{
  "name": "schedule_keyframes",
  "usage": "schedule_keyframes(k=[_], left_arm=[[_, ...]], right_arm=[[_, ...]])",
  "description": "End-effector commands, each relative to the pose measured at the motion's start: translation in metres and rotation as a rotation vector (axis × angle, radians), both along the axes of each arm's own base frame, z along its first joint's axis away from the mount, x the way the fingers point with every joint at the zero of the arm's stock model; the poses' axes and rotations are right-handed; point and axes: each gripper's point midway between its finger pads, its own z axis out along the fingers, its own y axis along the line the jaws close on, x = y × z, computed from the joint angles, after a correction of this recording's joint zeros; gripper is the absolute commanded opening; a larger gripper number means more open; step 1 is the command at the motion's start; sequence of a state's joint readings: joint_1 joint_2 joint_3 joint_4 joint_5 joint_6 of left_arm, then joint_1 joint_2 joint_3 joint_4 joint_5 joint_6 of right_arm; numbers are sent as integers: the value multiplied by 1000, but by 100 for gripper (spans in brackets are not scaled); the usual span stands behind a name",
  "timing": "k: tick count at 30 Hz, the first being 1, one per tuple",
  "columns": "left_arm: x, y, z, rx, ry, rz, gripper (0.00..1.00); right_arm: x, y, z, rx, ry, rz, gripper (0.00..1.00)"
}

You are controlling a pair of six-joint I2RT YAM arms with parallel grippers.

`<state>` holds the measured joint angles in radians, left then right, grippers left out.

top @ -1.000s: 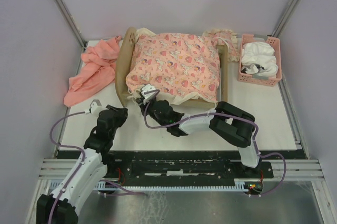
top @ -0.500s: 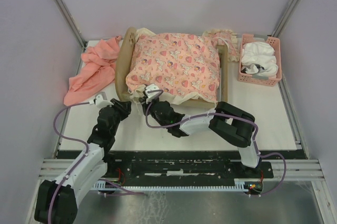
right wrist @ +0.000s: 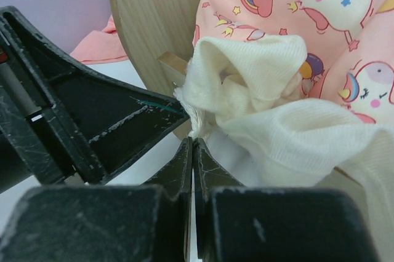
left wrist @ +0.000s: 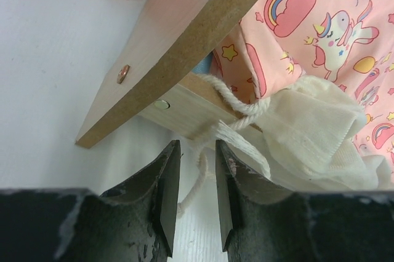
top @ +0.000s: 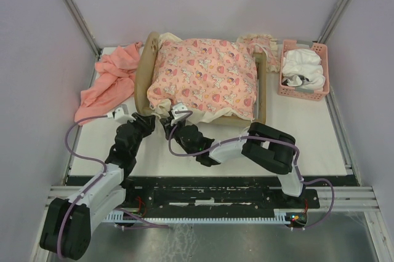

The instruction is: Set up the pet bed

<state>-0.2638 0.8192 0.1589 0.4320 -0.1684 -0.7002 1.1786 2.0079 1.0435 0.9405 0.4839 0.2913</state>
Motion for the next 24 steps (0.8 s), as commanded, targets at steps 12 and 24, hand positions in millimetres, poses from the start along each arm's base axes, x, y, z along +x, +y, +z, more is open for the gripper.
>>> schedule_keyframes(k=[12,24], left_arm=[[12,-10,26,66,-119,-73,36],[13,-10,27,82,-109,-79,36]], right_arm=[[0,-12,4,147,40,-161,2],[3,-18,-2,119,63,-231,2]])
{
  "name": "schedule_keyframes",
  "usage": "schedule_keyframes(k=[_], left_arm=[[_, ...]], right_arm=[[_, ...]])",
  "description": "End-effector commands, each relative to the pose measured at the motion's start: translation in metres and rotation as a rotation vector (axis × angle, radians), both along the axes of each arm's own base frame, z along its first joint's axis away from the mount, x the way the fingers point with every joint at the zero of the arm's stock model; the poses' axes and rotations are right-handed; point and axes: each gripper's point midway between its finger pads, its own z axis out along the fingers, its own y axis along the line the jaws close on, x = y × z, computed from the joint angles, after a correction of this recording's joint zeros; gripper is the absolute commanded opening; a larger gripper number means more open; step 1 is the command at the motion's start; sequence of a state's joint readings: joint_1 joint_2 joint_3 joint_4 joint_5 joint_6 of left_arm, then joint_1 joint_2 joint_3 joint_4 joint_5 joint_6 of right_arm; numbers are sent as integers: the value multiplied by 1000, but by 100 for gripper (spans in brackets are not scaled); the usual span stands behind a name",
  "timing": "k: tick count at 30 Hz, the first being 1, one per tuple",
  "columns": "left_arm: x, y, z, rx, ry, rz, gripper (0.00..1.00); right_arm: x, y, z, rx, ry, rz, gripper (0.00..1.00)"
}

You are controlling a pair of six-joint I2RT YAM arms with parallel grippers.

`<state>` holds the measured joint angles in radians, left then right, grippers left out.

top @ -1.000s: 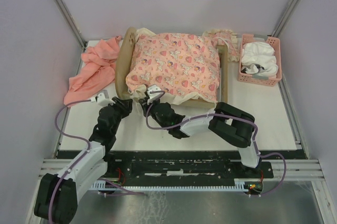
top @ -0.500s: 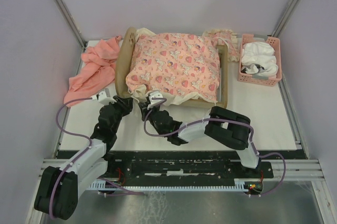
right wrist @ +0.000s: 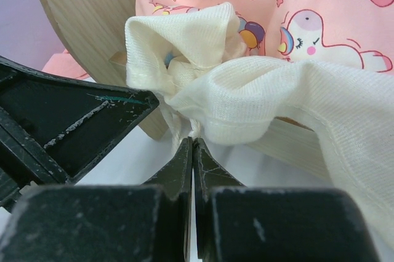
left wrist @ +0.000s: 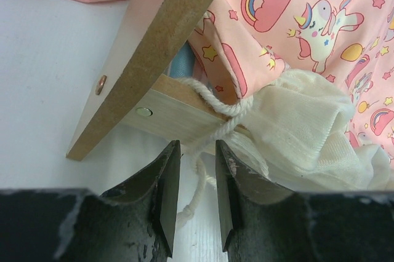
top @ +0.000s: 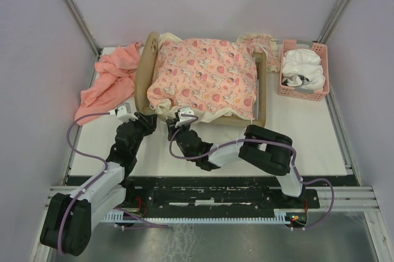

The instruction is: Set up the pet bed

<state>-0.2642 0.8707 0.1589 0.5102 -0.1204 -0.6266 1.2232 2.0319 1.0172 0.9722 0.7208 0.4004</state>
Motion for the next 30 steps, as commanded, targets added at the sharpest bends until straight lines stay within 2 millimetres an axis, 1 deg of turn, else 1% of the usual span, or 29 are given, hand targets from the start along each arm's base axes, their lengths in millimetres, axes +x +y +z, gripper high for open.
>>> schedule_keyframes(k=[1,6,9,18,24,28,30], left_arm=[[9,-4,26,24,-80,-22,36],[11,-3,30,29,-85,-16,36],[13,-3,34,30,-100,-14,37],[18,-3,33,48,-93,-15,37],[22,-3,36,61,-99,-15,37],[25,-6,40,59,-118,-27,34],[26,-7,39,65,-114,-31,29]], right_arm=[[2,1,12,42,0,-49,2],[0,4,11,24,-3,-40,2],[-1,7,6,15,-2,-22,2],[-5,17,5,-7,-17,35,2],[-6,22,4,-15,-24,53,2],[-6,23,7,-16,-34,59,2],[-5,24,9,-21,-40,60,2]])
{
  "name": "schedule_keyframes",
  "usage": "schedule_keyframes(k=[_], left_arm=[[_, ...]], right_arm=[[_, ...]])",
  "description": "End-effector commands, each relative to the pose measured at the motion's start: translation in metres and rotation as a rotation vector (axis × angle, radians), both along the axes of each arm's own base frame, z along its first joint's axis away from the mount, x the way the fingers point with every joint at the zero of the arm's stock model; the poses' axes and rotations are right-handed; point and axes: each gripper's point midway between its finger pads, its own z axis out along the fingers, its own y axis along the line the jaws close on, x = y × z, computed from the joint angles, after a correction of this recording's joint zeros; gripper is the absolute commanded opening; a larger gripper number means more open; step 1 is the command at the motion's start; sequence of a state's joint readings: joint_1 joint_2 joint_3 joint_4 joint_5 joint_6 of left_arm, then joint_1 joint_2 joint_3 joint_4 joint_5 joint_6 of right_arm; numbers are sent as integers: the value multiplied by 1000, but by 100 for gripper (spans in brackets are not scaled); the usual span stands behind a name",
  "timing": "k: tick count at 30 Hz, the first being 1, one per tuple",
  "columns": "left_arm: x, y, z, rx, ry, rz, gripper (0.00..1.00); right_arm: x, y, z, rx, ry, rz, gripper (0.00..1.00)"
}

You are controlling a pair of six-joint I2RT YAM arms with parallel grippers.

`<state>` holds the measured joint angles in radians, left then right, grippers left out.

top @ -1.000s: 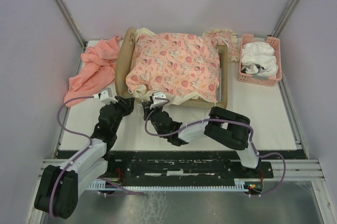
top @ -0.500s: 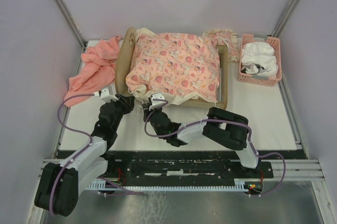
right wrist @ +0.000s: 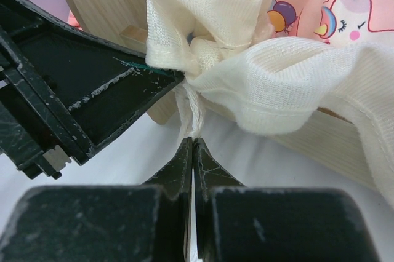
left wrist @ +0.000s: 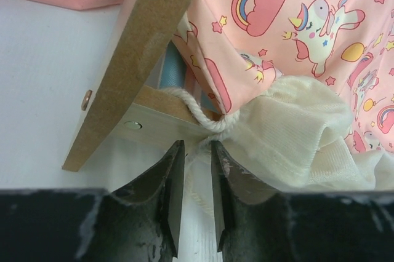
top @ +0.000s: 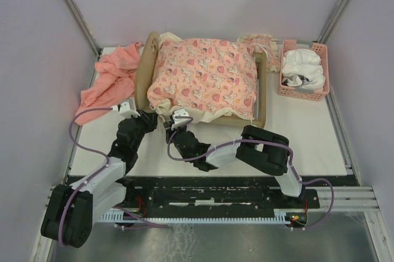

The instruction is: Set up the pet bed

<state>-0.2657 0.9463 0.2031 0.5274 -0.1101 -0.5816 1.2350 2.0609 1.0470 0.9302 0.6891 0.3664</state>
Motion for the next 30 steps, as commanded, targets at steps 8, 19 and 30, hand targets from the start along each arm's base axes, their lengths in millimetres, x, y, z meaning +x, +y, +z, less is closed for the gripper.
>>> schedule_keyframes(k=[8,19,30], left_arm=[[13,-3,40,24,-91,-12,3],[1,3,32,24,-21,6,3],[-3,7,30,29,-3,25,6]], right_arm=[[3,9,23,-7,-85,17,2],[11,11,33,-36,-130,53,2],[24,3,31,-47,-110,6,2]])
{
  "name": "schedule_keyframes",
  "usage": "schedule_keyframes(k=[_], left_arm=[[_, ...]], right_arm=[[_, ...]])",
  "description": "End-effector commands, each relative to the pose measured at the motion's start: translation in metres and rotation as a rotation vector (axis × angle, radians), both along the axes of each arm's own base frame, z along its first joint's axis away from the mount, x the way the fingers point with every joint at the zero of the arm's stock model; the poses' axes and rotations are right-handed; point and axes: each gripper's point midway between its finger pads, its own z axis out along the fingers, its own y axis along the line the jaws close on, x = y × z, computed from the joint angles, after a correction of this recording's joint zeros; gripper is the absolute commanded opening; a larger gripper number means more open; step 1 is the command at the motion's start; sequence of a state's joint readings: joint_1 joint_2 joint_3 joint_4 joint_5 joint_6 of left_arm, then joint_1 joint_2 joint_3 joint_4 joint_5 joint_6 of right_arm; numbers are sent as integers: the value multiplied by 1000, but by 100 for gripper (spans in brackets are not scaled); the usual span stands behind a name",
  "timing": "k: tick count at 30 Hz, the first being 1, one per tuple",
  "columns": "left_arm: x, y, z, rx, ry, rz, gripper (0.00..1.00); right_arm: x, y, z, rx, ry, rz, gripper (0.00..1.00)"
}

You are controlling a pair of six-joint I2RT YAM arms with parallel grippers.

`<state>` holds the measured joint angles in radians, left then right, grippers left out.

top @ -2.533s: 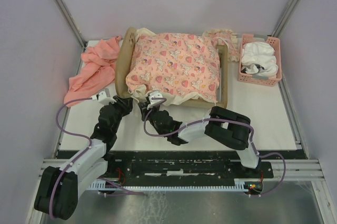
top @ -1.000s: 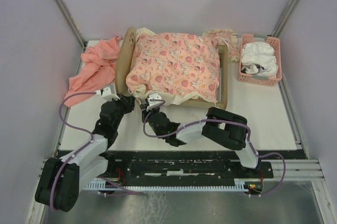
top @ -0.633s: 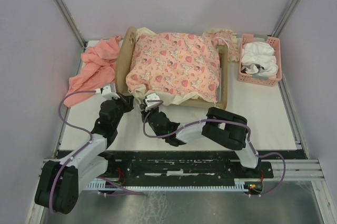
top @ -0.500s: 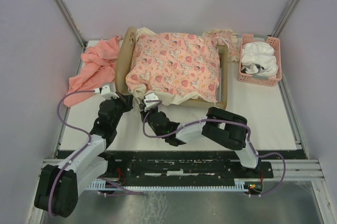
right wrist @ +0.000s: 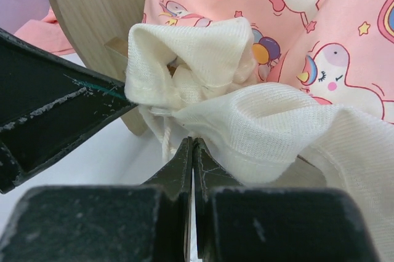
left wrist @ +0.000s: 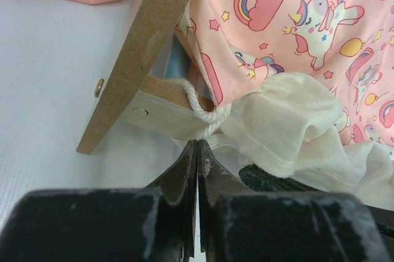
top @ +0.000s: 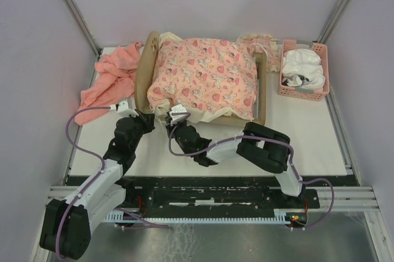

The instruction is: Set up the pet bed

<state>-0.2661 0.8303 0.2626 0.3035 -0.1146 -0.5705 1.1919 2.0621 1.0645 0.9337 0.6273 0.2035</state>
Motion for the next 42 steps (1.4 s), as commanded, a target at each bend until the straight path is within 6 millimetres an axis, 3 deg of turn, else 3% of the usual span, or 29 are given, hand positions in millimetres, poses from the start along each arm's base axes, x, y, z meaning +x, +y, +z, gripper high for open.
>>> schedule_keyframes(k=[1,5,21,30,38,42], left_arm=[[6,4,20,8,-45,23,6],[6,3,23,15,-49,16,6],[3,-3,28,-30,-29,-3,7],[0,-3,36,-48,-48,-3,8],[-3,-2,33,-73,-38,13,9],[-3,-2,34,-86,-46,17,9]], right_arm=[[6,6,25,76,-18,-29,2],[6,4,25,73,-25,-33,2],[-8,45,17,-82,-109,202,2],[9,48,14,-124,-191,331,2],[32,37,18,-196,-268,382,2],[29,42,13,-240,-290,448,2]])
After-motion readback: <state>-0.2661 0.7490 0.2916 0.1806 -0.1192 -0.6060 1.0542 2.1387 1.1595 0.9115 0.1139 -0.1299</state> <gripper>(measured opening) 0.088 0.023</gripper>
